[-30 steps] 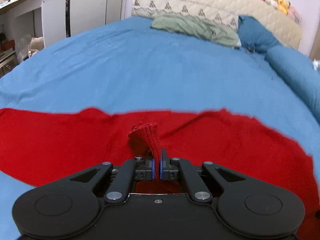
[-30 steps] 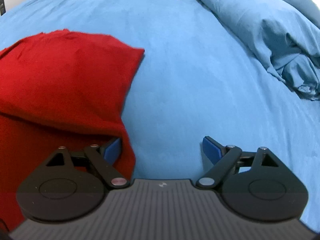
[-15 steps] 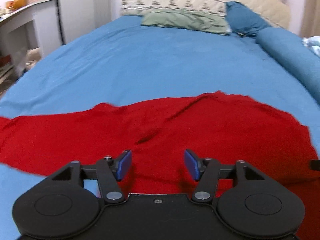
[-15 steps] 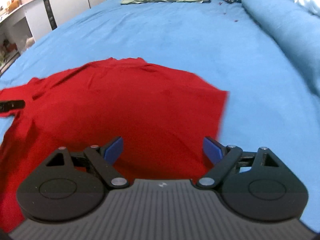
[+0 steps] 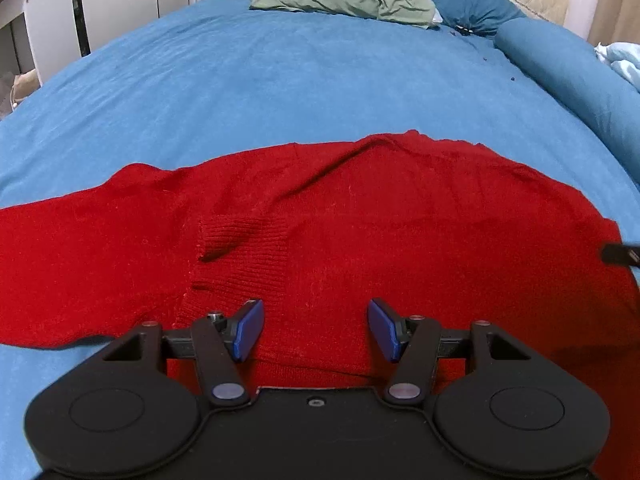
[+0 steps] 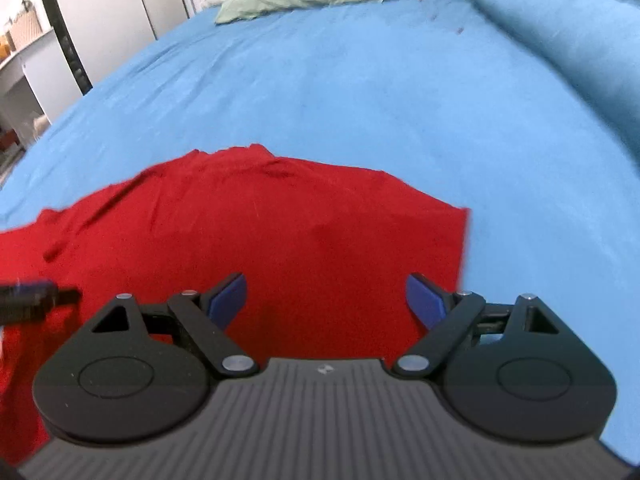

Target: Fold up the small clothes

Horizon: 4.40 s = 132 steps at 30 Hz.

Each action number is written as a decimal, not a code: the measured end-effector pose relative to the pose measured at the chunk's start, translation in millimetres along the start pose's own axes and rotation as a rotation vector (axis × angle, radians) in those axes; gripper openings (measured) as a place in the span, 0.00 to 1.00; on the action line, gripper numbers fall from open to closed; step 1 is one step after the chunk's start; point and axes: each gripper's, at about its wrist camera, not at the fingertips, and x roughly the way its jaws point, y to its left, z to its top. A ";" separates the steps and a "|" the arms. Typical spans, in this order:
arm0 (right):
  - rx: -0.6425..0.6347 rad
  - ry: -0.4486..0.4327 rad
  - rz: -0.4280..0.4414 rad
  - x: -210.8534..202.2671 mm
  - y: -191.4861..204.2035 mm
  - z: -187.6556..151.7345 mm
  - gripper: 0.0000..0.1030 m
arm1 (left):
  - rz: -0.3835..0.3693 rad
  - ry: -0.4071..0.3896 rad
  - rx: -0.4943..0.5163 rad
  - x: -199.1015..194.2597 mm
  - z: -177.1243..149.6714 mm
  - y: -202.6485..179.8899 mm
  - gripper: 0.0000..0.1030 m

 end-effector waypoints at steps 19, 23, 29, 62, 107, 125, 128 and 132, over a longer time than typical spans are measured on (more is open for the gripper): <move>-0.090 -0.032 0.006 -47.4 39.6 42.7 1.00 | 0.085 -0.058 -0.205 -86.9 4.3 38.0 0.76; -0.112 -0.010 0.097 -69.9 96.3 41.5 1.00 | 0.142 -0.079 -0.252 -126.8 4.6 78.4 1.00; -0.154 0.037 0.153 -61.4 188.7 31.6 1.00 | 0.221 -0.078 -0.361 -151.8 -2.1 161.4 1.00; -0.150 0.050 0.151 7.0 313.7 -30.8 1.00 | 0.426 -0.126 -0.613 -54.7 -0.9 388.4 0.16; 0.134 0.000 -0.038 -78.9 51.6 -7.8 1.00 | -0.109 -0.018 0.108 -35.6 22.2 -47.1 0.55; -0.466 0.098 -0.077 48.6 207.6 -19.0 0.34 | 0.115 0.043 -0.002 -43.3 -25.6 84.5 0.57; -0.327 0.054 -0.086 28.5 182.5 -9.9 0.26 | 0.101 0.043 -0.028 -43.8 -26.9 83.1 0.57; -0.080 0.034 -0.095 3.1 133.4 -13.2 0.29 | 0.104 0.045 -0.028 -40.2 -27.8 83.8 0.57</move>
